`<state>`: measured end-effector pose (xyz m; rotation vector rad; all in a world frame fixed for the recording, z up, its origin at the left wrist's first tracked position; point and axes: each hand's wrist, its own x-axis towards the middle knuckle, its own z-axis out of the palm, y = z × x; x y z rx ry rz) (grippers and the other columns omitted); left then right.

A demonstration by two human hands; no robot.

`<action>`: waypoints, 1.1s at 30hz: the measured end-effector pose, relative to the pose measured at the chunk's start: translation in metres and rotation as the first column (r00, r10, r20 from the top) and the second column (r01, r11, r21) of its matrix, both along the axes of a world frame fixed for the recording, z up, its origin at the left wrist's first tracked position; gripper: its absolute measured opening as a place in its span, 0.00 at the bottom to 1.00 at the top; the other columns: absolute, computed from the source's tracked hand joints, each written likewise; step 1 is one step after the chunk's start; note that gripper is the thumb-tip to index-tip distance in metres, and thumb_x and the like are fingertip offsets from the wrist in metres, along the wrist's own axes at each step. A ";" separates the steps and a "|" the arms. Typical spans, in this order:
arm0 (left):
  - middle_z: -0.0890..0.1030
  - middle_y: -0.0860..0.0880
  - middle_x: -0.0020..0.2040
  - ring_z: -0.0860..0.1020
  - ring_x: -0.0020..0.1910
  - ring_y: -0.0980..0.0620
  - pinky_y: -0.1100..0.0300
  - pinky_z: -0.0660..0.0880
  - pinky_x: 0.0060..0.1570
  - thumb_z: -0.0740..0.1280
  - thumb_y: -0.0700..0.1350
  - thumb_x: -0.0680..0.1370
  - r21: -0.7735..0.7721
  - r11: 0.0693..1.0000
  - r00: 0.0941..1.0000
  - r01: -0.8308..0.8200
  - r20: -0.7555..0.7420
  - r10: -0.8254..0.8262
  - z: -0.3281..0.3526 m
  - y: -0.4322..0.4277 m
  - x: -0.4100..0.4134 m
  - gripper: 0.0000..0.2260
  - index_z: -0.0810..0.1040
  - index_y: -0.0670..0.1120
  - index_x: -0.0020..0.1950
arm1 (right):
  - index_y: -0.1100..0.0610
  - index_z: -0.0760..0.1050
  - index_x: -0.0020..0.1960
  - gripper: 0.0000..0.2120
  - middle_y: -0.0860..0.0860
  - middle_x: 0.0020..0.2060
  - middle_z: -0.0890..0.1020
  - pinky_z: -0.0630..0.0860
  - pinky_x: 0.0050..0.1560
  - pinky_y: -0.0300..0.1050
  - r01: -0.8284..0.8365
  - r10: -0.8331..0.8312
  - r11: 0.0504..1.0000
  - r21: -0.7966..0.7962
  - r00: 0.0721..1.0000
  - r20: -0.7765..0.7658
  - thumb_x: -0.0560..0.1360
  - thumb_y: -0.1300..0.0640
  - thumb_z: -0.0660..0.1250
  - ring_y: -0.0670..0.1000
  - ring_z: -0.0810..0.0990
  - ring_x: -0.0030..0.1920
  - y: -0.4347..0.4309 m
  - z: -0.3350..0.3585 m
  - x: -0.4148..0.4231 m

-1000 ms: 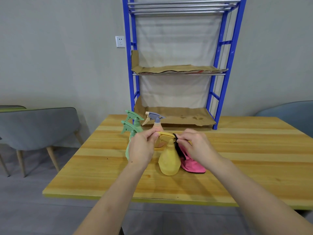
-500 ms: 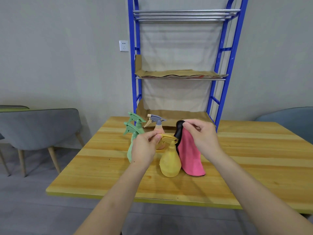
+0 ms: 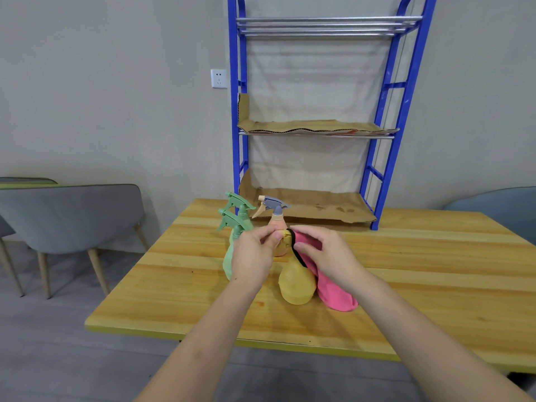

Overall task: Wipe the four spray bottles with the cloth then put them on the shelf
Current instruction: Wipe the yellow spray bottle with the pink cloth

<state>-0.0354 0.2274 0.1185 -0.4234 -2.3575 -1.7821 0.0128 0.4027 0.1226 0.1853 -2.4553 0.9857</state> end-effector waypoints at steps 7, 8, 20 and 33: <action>0.87 0.57 0.47 0.83 0.49 0.57 0.61 0.77 0.49 0.70 0.47 0.82 -0.028 1.000 0.998 -0.006 -0.066 0.005 -0.003 0.002 0.004 0.09 0.86 0.55 0.59 | 0.49 0.85 0.50 0.03 0.47 0.40 0.83 0.76 0.48 0.50 0.043 -0.038 0.998 0.033 0.989 -0.146 0.78 0.54 0.73 0.48 0.80 0.43 -0.011 -0.011 -0.015; 0.87 0.56 0.47 0.83 0.48 0.56 0.60 0.78 0.50 0.70 0.47 0.82 -0.036 0.999 0.998 -0.002 -0.069 0.000 -0.004 0.001 0.003 0.09 0.86 0.56 0.59 | 0.49 0.85 0.49 0.03 0.47 0.40 0.83 0.76 0.47 0.51 0.049 -0.041 0.998 0.043 0.985 -0.167 0.79 0.54 0.71 0.48 0.80 0.43 -0.011 -0.012 -0.016; 0.87 0.54 0.50 0.84 0.51 0.55 0.60 0.78 0.55 0.70 0.45 0.82 0.010 0.999 0.993 0.047 -0.108 -0.045 -0.008 0.000 -0.001 0.10 0.86 0.50 0.61 | 0.53 0.83 0.57 0.08 0.43 0.47 0.83 0.66 0.50 0.23 0.029 -0.008 0.990 0.139 0.989 -0.150 0.78 0.56 0.73 0.38 0.75 0.47 -0.005 -0.011 -0.016; 0.85 0.56 0.41 0.82 0.43 0.56 0.66 0.76 0.45 0.70 0.46 0.82 -0.014 1.000 0.992 0.026 -0.122 -0.027 -0.006 -0.001 0.001 0.09 0.87 0.52 0.60 | 0.55 0.76 0.65 0.13 0.48 0.56 0.82 0.68 0.56 0.36 0.025 -0.006 0.963 0.268 0.997 -0.072 0.81 0.56 0.68 0.48 0.78 0.56 -0.008 -0.015 -0.011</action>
